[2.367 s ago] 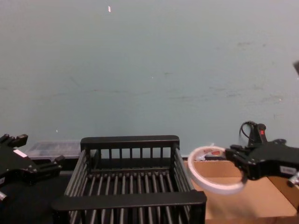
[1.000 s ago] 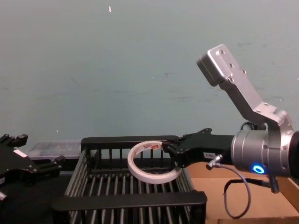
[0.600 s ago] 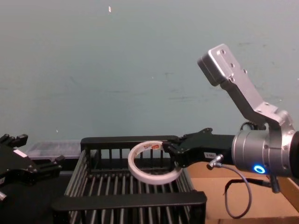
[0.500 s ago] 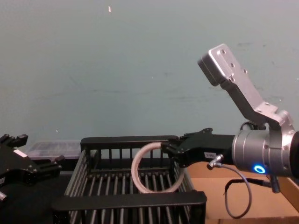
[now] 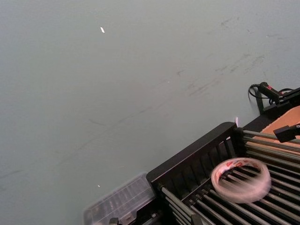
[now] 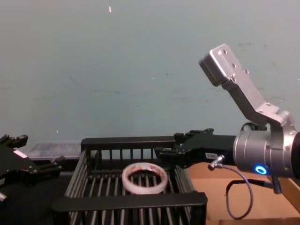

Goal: Pick up the white tape and place it into the black box , Pick up the silver tape and place it into the brown box.

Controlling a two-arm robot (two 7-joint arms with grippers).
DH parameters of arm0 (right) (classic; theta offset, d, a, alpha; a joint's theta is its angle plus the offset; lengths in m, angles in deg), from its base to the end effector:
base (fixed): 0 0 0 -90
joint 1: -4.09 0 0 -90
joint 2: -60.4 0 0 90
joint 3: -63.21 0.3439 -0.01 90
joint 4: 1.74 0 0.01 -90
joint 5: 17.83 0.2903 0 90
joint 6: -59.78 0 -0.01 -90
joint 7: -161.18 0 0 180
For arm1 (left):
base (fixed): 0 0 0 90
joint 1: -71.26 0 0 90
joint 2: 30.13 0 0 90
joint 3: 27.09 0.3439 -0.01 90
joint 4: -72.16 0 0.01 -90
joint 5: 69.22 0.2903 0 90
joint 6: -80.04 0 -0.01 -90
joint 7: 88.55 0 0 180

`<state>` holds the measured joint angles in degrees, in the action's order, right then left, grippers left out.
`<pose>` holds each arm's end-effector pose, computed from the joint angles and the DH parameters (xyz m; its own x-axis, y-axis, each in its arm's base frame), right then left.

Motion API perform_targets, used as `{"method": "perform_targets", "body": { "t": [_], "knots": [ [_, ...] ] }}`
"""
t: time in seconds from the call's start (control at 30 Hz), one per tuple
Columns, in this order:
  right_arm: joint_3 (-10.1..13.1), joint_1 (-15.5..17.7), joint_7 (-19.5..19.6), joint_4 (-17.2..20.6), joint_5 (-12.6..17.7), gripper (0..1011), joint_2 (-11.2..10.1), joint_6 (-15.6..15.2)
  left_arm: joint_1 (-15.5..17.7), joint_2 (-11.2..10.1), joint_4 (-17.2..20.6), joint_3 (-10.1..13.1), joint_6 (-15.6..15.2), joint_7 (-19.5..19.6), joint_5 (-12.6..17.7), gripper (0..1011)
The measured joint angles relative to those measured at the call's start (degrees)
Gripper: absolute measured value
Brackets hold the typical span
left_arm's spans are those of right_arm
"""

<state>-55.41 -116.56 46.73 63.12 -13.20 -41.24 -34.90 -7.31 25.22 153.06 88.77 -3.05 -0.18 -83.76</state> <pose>0.4633 0.0330 -0.3045 0.6908 -0.6788 0.2488 0.7230 0.6519 -0.2288 0.3494 0.1183 -0.3422 0.2921 0.8803 0.3739 -0.9553 0.2872 0.0702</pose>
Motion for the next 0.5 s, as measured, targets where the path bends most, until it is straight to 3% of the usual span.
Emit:
{"method": "perform_targets", "body": {
  "t": [0.13,0.23,0.4,0.5],
  "knots": [
    [0.0,0.0,0.0,0.0,0.0,735,0.0,0.0,0.0,0.0,0.0,0.0,0.0,0.0,0.0,1001],
    [0.0,0.0,0.0,0.0,0.0,865,0.0,0.0,0.0,0.0,0.0,0.0,0.0,0.0,0.0,1001],
    [0.0,0.0,0.0,0.0,0.0,985,0.0,0.0,0.0,0.0,0.0,0.0,0.0,0.0,0.0,1001],
    [0.0,0.0,0.0,0.0,0.1,1000,0.0,0.0,0.0,0.0,0.0,0.0,0.0,0.0,0.0,1001]
  ]
}}
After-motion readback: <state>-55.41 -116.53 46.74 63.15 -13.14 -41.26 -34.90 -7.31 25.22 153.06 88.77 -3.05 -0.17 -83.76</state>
